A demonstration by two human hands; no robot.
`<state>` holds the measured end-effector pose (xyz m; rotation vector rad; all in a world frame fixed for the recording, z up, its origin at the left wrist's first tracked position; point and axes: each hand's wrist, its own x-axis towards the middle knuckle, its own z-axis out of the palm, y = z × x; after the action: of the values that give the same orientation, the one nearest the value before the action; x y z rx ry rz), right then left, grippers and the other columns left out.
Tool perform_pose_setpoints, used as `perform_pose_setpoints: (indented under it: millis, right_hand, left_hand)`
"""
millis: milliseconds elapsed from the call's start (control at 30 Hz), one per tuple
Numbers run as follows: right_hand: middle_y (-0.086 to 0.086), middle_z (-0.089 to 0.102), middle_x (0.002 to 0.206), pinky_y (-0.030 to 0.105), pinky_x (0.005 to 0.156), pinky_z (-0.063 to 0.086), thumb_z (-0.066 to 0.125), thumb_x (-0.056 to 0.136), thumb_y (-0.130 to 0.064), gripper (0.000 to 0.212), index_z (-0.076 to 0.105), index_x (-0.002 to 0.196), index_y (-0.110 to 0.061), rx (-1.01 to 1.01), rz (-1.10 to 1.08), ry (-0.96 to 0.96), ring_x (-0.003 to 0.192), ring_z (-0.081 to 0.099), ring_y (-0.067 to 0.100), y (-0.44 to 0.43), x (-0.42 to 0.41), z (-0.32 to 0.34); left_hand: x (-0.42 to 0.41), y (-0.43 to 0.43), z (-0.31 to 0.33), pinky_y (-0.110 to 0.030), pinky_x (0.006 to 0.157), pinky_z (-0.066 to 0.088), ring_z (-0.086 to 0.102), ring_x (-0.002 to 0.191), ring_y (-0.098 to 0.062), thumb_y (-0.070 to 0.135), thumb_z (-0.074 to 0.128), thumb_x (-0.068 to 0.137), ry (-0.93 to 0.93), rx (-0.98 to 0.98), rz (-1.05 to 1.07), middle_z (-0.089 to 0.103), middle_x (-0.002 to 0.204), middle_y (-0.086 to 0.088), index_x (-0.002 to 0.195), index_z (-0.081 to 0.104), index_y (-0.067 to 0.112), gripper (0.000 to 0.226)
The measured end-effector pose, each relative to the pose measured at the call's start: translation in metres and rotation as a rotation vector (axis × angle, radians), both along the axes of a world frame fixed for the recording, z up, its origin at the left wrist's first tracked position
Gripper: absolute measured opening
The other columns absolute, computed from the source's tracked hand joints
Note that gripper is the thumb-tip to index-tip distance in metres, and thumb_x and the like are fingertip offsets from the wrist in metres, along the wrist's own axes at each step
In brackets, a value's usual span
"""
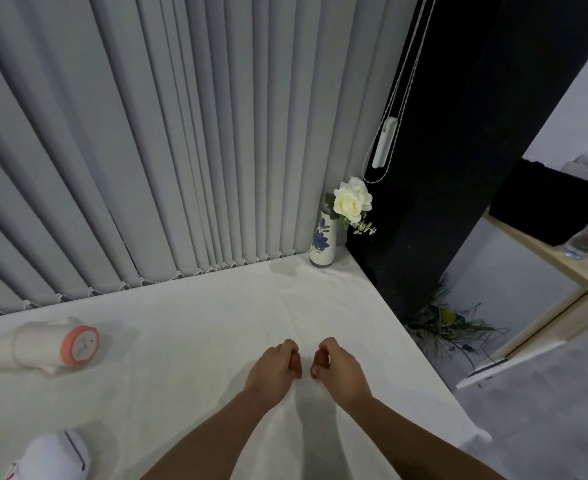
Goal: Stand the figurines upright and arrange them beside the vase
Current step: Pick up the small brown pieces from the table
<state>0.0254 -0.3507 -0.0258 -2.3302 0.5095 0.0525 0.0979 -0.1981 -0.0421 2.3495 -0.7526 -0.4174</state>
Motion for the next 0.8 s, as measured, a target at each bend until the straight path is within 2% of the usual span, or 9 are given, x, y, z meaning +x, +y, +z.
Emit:
perform_pose_setpoints:
  millis: [167,367,633,800]
  right_hand:
    - [-0.002,0.063,0.081,0.024,0.066,0.049,0.055,0.084,-0.010,0.012,0.049,0.090,-0.020,0.007,-0.026,0.003,0.080,0.061,0.019,-0.002,0.005,-0.006]
    - [-0.002,0.063,0.083,0.021,0.065,0.048,0.059,0.083,-0.011,0.014,0.049,0.089,-0.019,0.028,-0.017,0.013,0.078,0.061,0.016,-0.010,0.014,-0.008]
    - [-0.001,0.065,0.082,0.023,0.066,0.050,0.066,0.081,-0.012,0.019,0.050,0.089,-0.020,0.057,-0.005,-0.001,0.076,0.061,0.017,-0.010,0.020,-0.014]
    - [-0.001,0.065,0.081,0.026,0.066,0.049,0.066,0.079,-0.015,0.023,0.047,0.090,-0.021,0.069,-0.001,-0.006,0.068,0.056,0.010,-0.010,0.017,-0.013]
  left_hand:
    - [0.005,-0.013,0.003,-0.044,0.076,0.053,0.059,0.086,-0.017,0.007,0.038,0.073,-0.012,0.011,-0.056,0.069,0.089,0.010,0.100,0.044,0.024,0.032]
    - [0.017,-0.020,0.005,-0.045,0.076,0.053,0.059,0.085,-0.017,0.010,0.033,0.071,0.009,0.025,-0.089,0.060,0.081,0.012,0.100,0.046,0.027,0.036]
    - [0.018,-0.022,0.011,-0.042,0.082,0.051,0.057,0.090,-0.019,0.007,0.036,0.076,0.024,0.033,-0.089,0.066,0.094,0.001,0.105,0.049,0.022,0.035]
    - [0.012,-0.021,0.009,-0.041,0.084,0.051,0.057,0.096,-0.018,0.008,0.039,0.080,0.019,0.037,-0.059,0.065,0.100,0.004,0.115,0.048,0.023,0.039]
